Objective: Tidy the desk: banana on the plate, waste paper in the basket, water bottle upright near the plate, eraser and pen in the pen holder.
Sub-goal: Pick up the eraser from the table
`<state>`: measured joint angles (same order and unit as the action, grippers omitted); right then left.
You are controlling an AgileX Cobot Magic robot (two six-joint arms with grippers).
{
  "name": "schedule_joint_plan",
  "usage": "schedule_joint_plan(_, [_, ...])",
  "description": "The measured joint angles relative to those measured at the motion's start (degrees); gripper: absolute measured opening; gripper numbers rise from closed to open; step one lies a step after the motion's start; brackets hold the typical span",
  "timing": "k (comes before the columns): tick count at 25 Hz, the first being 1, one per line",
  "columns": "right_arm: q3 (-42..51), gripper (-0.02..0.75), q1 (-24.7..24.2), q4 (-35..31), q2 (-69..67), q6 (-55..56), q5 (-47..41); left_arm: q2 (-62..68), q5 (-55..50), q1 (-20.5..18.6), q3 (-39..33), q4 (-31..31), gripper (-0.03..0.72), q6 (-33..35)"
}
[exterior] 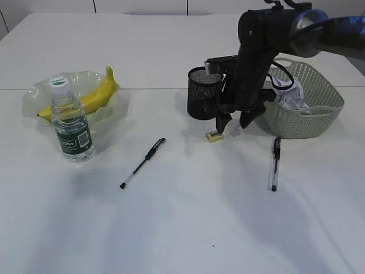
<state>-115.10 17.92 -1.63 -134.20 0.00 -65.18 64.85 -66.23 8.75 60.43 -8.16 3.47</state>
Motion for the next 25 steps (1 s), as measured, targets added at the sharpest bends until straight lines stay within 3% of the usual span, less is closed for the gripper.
schedule_joint_plan(18, [-5.4, 0.48, -0.7, -3.3, -3.0, 0.3, 0.0, 0.0, 0.0, 0.0, 0.0, 0.0, 0.523, 0.0])
schedule_joint_plan(25, [-5.4, 0.48, 2.0, -1.9, -3.3, 0.4, 0.0, 0.0, 0.0, 0.0, 0.0, 0.0, 0.523, 0.0])
